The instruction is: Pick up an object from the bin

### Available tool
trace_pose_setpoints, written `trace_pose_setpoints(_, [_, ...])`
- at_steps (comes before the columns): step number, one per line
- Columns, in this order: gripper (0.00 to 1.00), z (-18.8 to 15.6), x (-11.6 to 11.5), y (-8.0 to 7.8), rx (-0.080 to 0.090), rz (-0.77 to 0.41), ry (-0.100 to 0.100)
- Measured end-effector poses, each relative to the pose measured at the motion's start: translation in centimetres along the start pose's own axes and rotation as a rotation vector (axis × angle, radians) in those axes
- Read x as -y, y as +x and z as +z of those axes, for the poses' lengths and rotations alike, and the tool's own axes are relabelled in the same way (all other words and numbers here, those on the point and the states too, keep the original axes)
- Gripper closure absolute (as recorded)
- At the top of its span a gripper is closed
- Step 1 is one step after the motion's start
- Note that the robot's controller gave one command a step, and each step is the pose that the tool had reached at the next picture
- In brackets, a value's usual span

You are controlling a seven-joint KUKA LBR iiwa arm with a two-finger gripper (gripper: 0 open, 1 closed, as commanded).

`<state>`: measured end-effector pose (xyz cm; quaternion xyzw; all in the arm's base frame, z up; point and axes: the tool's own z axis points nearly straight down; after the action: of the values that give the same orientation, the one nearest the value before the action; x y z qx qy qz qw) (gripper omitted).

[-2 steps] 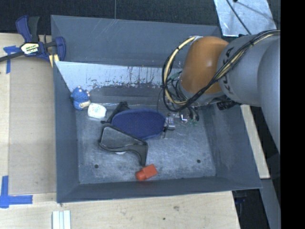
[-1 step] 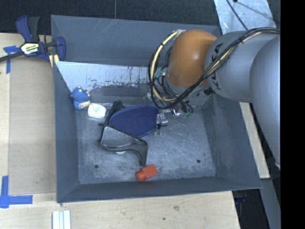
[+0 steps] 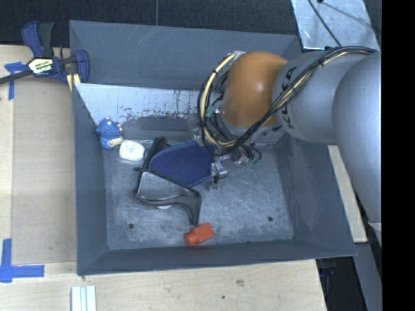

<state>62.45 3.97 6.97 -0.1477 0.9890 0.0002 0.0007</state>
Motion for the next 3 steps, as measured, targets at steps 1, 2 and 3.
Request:
trace_pose_setpoints(1, [0.0, -0.1, 0.0, -0.1, 0.002, -0.001, 0.0])
trace_pose_setpoints(2, [1.0, -0.1, 0.0, -0.1, 0.003, -0.001, 0.001])
trace_pose_setpoints(3, [1.0, -1.1, 0.0, -0.2, 0.004, -0.003, 0.001])
